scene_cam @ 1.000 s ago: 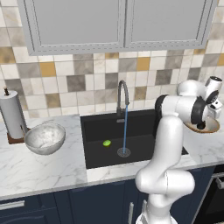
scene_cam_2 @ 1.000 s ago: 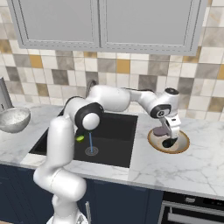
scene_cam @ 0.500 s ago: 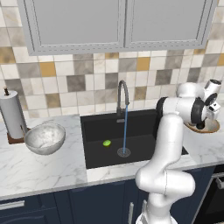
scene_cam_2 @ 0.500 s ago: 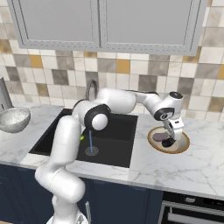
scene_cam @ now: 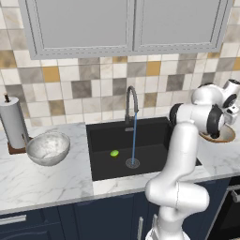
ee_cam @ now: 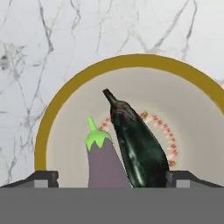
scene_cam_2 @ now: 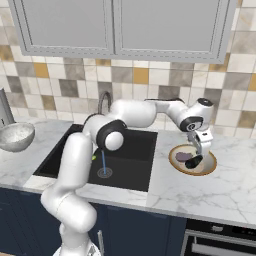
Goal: Pick the eggplants from the sink and place them in one bowl. Place the kiwi in the other bowl. Then turn off the sink faucet.
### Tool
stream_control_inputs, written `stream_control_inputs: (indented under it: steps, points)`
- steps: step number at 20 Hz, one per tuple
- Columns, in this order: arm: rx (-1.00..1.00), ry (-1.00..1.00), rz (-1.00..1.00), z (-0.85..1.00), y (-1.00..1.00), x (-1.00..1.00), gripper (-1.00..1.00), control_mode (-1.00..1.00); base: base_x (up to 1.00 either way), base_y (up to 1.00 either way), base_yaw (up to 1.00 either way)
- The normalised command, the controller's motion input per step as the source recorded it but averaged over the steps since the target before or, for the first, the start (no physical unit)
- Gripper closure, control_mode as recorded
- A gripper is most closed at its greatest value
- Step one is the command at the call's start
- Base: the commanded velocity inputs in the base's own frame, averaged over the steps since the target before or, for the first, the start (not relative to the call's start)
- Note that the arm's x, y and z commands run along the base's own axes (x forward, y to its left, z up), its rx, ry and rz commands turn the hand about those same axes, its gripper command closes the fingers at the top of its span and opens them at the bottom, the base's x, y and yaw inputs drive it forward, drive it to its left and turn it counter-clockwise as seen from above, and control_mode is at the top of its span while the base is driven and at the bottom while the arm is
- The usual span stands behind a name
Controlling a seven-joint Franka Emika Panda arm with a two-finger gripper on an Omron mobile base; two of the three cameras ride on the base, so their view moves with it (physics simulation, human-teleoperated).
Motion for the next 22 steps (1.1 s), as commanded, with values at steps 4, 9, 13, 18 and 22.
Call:
stream_control_inputs:
  steps: [4, 9, 13, 18, 22]
  points:
    - [-0.13, 0.0, 0.0, 0.34, 0.91, -0.45, -1.0, -1.0, 0.0, 0.0, 0.0]
    - [-0.13, 0.01, 0.01, 0.18, 1.0, -0.51, -1.0, -1.0, 0.0, 0.0, 0.0]
    - [-0.1, 0.0, 0.05, 0.01, 1.0, -0.62, -1.0, -1.0, 0.0, 0.0, 0.0]
    - [-0.09, 0.01, 0.07, 0.0, 1.0, -0.51, -1.0, -1.0, 0.0, 0.0, 0.0]
    - [-0.02, 0.05, 0.15, 0.0, 0.98, -0.39, -1.0, -1.0, 0.0, 0.0, 0.0]
